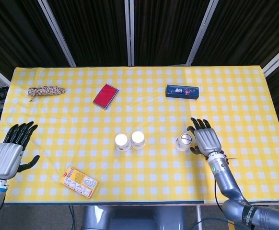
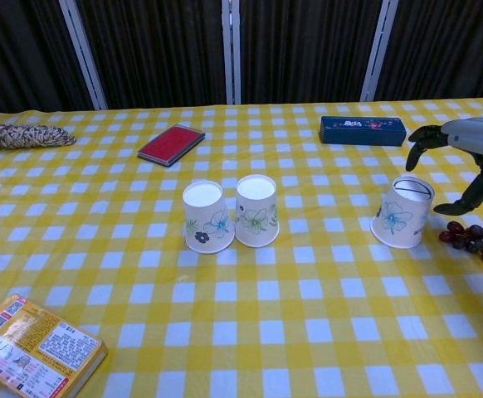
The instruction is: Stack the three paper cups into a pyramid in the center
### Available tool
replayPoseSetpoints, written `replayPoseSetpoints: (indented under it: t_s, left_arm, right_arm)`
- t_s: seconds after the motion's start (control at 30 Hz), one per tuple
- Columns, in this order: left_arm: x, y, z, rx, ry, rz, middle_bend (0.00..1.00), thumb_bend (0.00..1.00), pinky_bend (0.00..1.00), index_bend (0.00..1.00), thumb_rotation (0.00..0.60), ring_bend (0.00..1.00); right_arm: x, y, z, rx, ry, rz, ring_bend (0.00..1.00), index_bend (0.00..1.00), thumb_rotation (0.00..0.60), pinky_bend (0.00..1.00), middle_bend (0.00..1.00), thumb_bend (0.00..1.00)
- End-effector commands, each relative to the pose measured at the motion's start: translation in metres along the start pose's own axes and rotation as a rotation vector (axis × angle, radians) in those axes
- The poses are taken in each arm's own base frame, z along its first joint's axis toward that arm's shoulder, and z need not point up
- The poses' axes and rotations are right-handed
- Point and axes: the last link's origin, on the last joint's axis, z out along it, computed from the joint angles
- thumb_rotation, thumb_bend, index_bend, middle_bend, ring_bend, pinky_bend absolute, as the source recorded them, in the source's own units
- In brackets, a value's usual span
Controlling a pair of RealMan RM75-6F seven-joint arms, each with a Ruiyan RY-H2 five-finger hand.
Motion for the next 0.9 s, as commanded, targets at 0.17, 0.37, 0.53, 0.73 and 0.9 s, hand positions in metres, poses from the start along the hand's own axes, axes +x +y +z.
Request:
replayPoseSetpoints:
  t_s: [0.17,0.37,0.53,0.73,0.9]
  left_arm:
    - [0.0,-0.001,0.001,0.002,-0.002,-0.006,0.0,0.3,0.0,0.0,0.6,0.0]
    - [0.0,-0.001,0.001,-0.002,-0.001,-0.01,0.0,0.3,0.0,0.0,0.6,0.0]
    - [0.0,-0.002,0.002,-0.001,-0.001,-0.014,0.0,0.3,0.0,0.0,0.6,0.0]
    - [0.002,-0.003,0.001,0.001,0.008,-0.021,0.0,0.3,0.0,0.0,0.6,0.0]
    - [0.003,-0.003,0.001,0.0,0.004,-0.025,0.0,0.3,0.0,0.0,0.6,0.0]
  right_arm:
    - [-0.006,-0.002,0.006,-0.003,-0.014,-0.001,0.0,0.33,0.6,0.0,0.07,0.18]
    - [-0.01,-0.006,0.009,0.003,-0.02,-0.005,0.0,0.38,0.6,0.0,0.09,0.25]
    - [-0.009,-0.013,0.01,0.019,0.001,-0.008,0.0,0.46,0.6,0.0,0.16,0.34]
    - [0.004,-0.031,0.006,0.074,0.058,0.015,0.0,0.46,0.6,0.0,0.17,0.34]
    - [0.032,-0.059,-0.001,0.149,0.125,0.038,0.0,0.46,0.6,0.0,0.17,0.34]
